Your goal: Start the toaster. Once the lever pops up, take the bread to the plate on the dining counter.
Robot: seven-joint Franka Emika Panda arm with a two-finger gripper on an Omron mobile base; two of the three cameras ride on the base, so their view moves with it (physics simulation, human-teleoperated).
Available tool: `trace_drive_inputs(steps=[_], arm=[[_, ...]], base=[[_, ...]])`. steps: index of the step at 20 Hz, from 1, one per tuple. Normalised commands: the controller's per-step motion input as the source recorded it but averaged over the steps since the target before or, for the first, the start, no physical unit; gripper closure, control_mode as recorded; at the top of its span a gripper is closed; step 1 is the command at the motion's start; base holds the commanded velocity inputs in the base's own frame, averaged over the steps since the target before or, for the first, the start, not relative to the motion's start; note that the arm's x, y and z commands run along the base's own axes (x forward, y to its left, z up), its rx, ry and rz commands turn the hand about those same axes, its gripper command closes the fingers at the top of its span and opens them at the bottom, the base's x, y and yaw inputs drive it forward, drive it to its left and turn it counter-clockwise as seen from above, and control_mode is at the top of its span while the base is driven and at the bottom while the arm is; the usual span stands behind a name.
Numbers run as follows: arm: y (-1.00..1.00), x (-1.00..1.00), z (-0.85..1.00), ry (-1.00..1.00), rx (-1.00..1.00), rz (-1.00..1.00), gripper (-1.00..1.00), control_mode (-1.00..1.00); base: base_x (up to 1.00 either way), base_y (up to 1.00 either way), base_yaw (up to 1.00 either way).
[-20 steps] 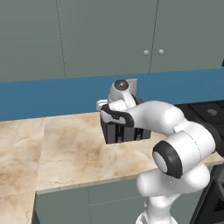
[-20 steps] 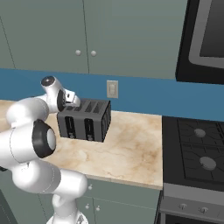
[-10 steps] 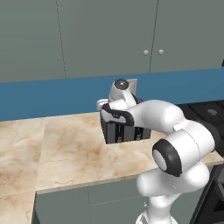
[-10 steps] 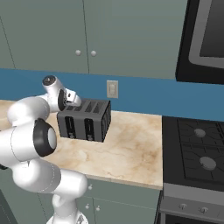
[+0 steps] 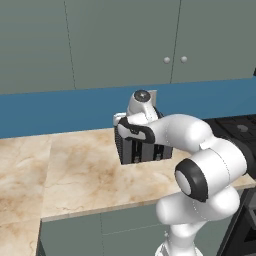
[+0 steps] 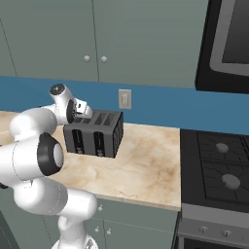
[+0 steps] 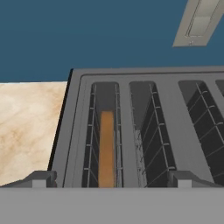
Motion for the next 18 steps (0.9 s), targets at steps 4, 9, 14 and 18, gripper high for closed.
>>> trace_drive_inputs(steps=[4,9,14,18], arm=[[0.00,0.00,0.00,0.00,0.00,0.00,-1.00,-1.00],[0.00,0.00,0.00,0.00,0.00,0.00,-1.00,-1.00],[0.00,0.00,0.00,0.00,0.00,0.00,-1.00,-1.00],[0.03,0.00,0.00,0.00,0.00,0.00,-1.00,-1.00]], base=[[0.00,0.00,0.00],[0.00,0.00,0.00],[0.00,0.00,0.00],[0.00,0.00,0.00]])
